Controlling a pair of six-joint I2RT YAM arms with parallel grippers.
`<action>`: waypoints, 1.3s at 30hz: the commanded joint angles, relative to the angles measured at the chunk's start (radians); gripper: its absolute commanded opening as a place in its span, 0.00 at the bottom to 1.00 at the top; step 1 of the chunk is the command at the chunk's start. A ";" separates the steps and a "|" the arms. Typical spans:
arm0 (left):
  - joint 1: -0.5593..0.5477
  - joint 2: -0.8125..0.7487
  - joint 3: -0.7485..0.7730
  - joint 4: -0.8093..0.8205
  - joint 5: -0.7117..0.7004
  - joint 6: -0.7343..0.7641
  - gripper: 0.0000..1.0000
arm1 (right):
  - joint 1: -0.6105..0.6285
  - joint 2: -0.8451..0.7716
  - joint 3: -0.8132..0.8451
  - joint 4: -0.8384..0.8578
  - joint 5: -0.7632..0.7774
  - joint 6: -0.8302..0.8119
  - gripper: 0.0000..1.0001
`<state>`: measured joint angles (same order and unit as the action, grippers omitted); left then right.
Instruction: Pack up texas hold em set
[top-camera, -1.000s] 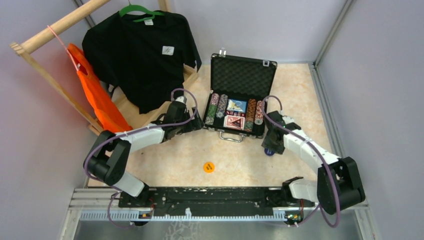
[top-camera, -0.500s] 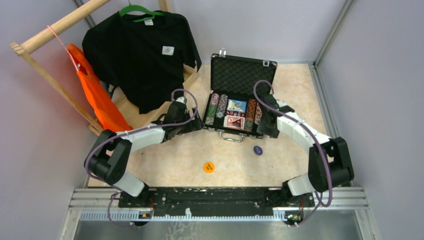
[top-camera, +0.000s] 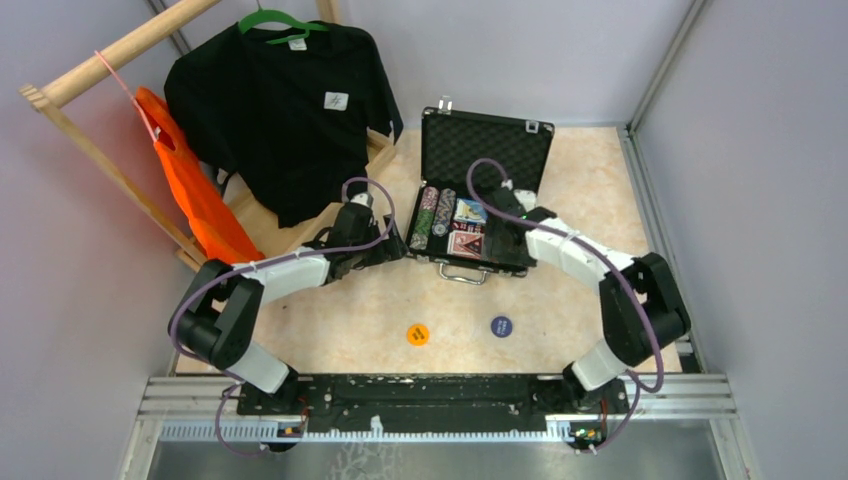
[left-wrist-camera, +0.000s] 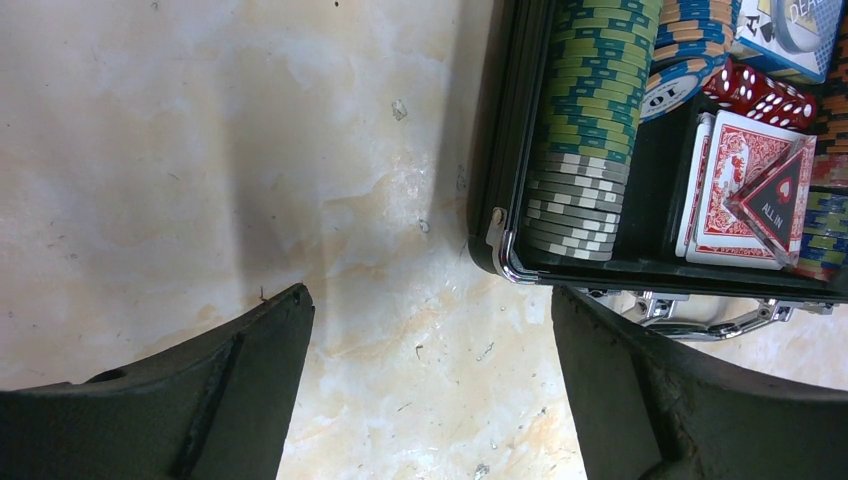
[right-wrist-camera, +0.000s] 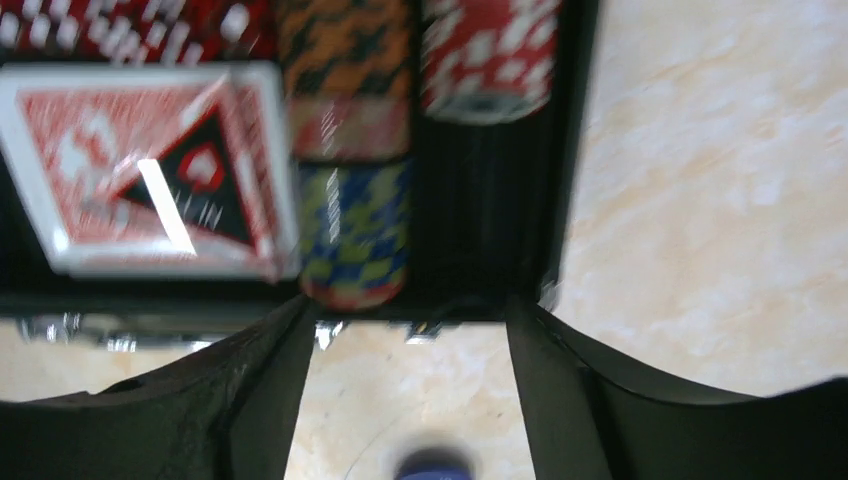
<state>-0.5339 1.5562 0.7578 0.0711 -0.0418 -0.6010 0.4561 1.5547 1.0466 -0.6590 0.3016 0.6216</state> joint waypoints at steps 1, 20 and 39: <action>0.006 0.008 0.025 0.012 0.006 0.010 0.94 | 0.151 -0.109 -0.093 0.044 0.069 -0.001 0.74; -0.011 -0.038 0.015 0.018 0.057 -0.025 0.93 | 0.432 -0.359 -0.459 0.084 0.013 0.160 0.76; -0.011 -0.034 0.016 0.008 0.032 -0.016 0.93 | 0.502 -0.260 -0.428 0.039 0.056 0.219 0.68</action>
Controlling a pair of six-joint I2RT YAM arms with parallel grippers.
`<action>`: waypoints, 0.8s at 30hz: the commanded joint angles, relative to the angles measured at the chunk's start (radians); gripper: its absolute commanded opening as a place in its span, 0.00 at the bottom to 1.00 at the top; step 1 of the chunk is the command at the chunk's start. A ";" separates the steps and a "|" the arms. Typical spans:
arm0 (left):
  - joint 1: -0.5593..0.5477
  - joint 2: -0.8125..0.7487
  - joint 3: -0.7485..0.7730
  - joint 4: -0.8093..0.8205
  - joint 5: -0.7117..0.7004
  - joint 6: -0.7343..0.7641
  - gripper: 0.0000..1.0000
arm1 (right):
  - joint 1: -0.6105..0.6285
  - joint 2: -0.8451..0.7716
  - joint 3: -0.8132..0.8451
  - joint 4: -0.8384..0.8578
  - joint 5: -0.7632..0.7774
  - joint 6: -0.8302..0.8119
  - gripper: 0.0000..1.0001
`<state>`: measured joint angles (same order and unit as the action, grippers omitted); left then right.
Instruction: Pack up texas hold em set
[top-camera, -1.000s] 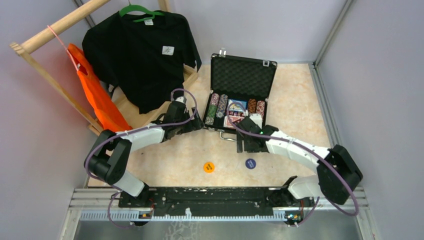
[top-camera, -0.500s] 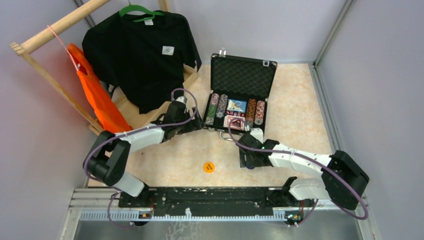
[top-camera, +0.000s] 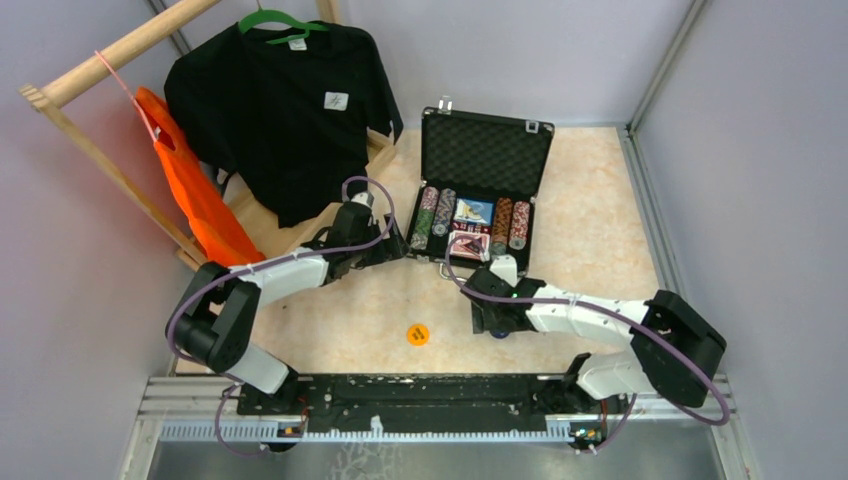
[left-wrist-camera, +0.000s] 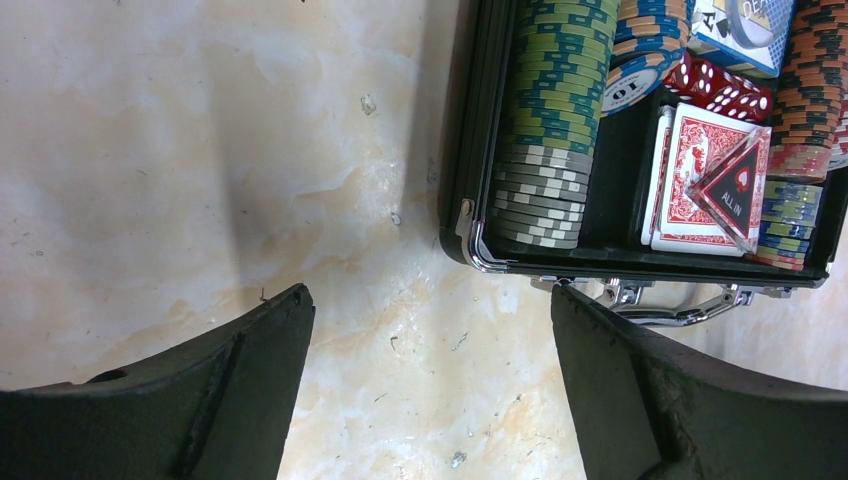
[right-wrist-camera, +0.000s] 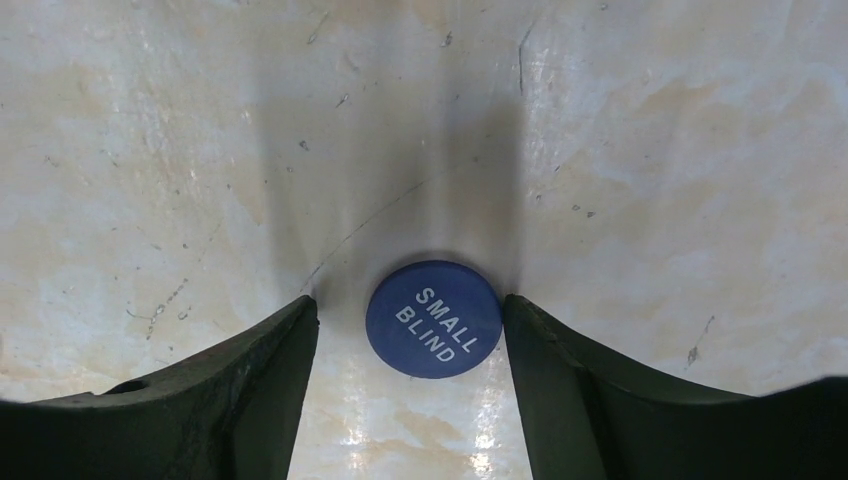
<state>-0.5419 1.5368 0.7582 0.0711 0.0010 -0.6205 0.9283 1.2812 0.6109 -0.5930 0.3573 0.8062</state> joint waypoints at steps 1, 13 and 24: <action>-0.003 -0.016 0.014 0.010 -0.007 0.003 0.93 | 0.030 0.002 0.001 -0.015 -0.012 0.038 0.68; -0.003 -0.005 0.016 0.014 0.005 0.000 0.93 | 0.031 -0.048 -0.014 -0.037 -0.032 0.049 0.64; -0.003 -0.007 0.014 0.014 0.004 0.002 0.93 | 0.030 0.006 -0.019 0.002 -0.045 0.056 0.56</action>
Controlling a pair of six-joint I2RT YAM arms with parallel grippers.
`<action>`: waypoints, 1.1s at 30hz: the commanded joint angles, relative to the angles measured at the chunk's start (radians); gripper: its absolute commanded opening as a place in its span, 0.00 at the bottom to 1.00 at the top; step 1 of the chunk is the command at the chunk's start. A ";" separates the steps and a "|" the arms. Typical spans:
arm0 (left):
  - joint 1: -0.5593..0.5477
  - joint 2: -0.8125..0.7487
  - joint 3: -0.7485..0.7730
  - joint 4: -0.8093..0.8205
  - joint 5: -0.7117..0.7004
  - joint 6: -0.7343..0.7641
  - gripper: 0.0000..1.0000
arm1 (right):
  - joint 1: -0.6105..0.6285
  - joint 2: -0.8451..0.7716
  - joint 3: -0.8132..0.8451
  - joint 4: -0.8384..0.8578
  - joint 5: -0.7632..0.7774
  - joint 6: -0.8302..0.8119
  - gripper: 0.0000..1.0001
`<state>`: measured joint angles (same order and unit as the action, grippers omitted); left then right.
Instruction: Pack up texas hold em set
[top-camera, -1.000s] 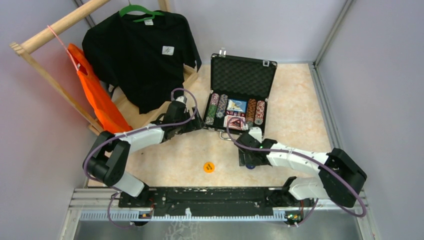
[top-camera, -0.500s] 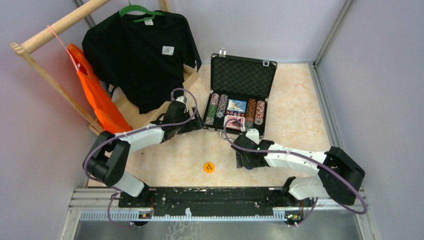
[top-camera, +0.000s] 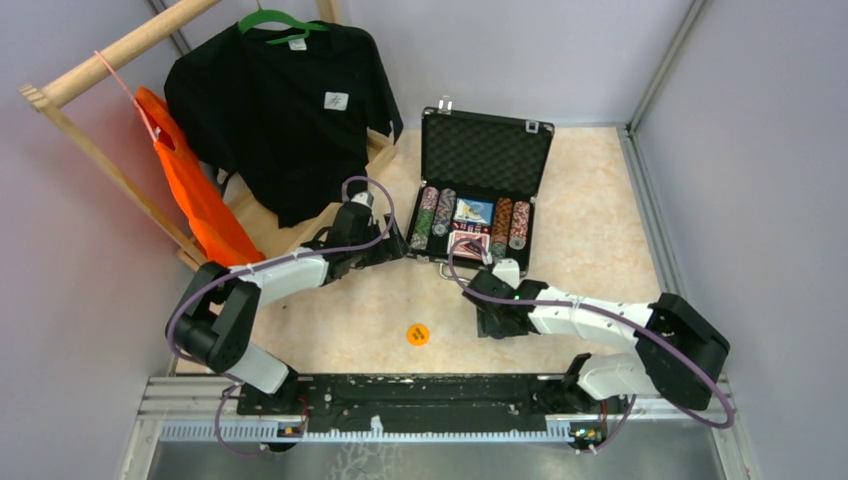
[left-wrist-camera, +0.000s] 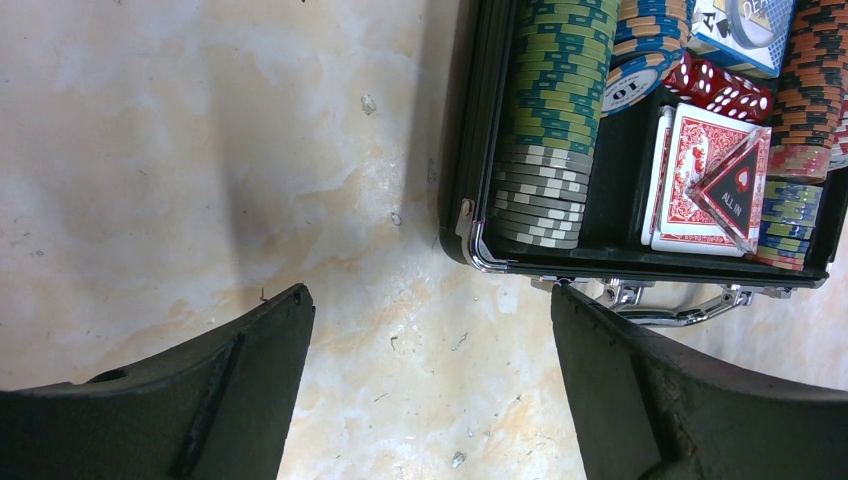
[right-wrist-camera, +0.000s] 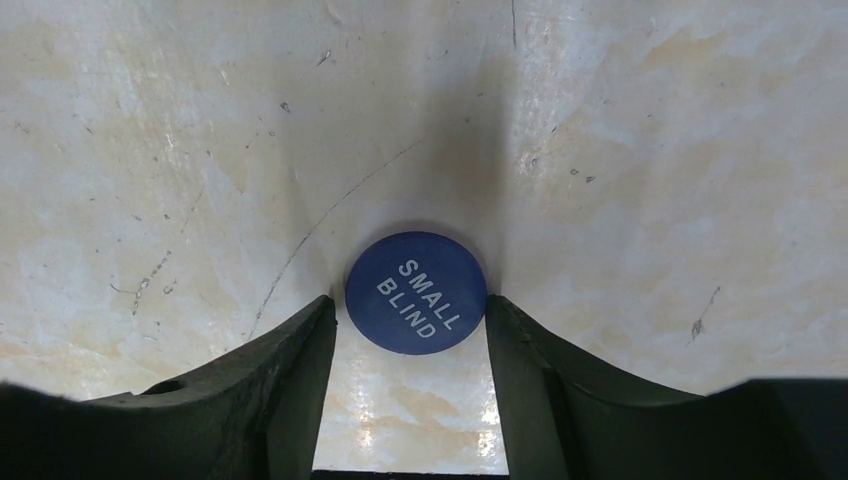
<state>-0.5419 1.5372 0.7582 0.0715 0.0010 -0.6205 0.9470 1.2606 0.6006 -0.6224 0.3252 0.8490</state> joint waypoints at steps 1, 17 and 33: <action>-0.004 -0.008 0.014 0.013 0.004 0.001 0.93 | 0.012 0.031 -0.010 0.036 -0.014 0.012 0.55; -0.003 -0.003 0.013 0.018 0.011 -0.001 0.93 | 0.012 -0.003 0.061 -0.001 0.016 -0.007 0.44; -0.003 -0.003 0.015 0.016 0.007 0.007 0.93 | 0.011 0.078 0.154 -0.029 0.034 -0.059 0.71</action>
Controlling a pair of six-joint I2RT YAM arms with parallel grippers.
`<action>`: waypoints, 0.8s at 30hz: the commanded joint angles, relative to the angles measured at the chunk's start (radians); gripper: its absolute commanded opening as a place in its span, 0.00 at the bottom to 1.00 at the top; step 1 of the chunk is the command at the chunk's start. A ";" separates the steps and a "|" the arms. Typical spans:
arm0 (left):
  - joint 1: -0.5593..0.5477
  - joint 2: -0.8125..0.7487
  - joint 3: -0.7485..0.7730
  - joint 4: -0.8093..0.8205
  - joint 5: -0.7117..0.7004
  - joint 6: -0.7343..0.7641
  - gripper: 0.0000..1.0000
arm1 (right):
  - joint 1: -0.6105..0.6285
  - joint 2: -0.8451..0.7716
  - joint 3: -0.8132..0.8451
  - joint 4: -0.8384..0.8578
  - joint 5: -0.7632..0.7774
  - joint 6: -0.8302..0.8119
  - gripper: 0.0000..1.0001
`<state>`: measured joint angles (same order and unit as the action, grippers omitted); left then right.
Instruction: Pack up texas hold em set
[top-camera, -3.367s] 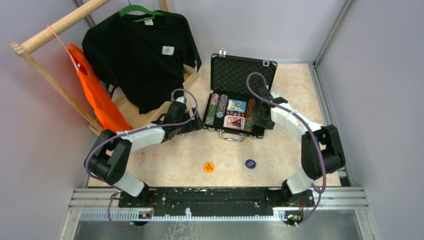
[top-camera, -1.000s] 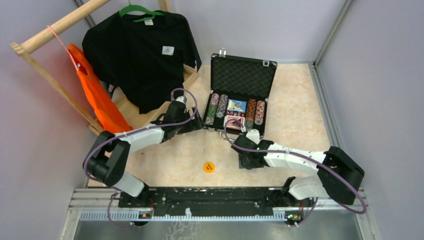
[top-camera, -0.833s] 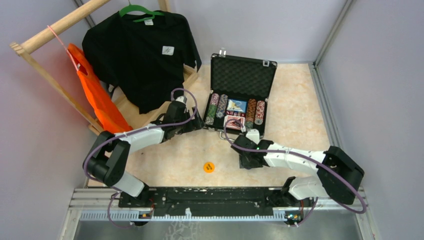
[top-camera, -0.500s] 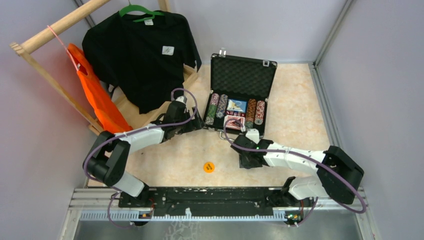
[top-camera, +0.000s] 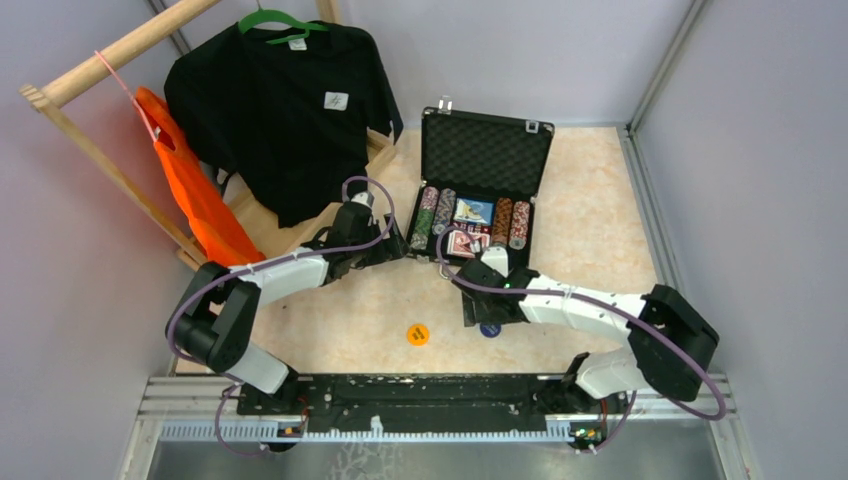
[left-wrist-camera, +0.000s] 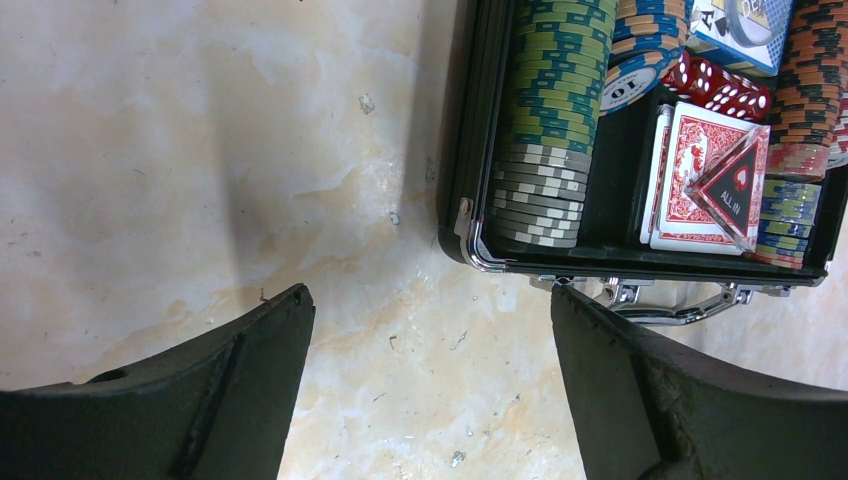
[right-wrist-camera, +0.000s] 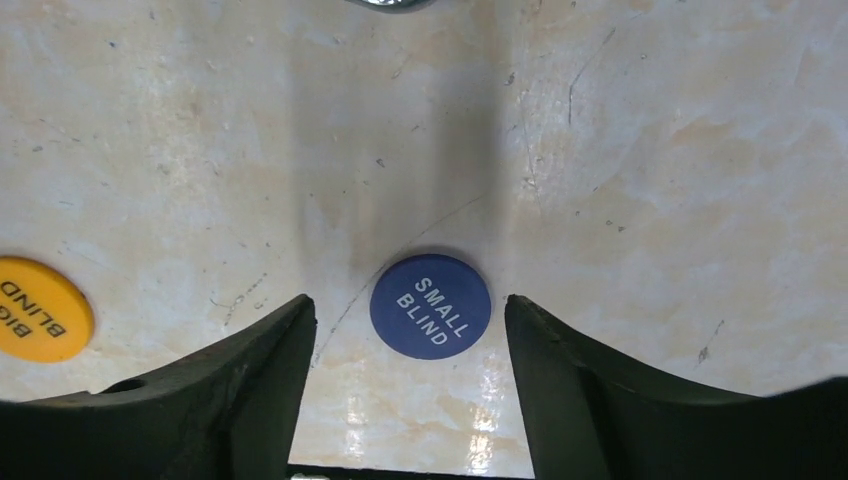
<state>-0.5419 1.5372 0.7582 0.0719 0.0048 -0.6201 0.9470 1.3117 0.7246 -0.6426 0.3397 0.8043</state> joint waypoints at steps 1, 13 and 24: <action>-0.003 -0.003 0.015 0.016 0.002 0.006 0.93 | 0.011 0.030 0.021 -0.003 0.013 -0.011 0.73; -0.003 0.004 0.016 0.020 0.016 0.003 0.93 | 0.010 0.014 -0.096 0.076 -0.046 0.031 0.69; -0.003 0.005 0.016 0.022 0.020 0.000 0.93 | 0.012 0.019 -0.093 0.060 -0.038 0.032 0.47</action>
<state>-0.5419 1.5372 0.7582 0.0723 0.0124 -0.6205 0.9470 1.3117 0.6353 -0.5957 0.3210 0.8158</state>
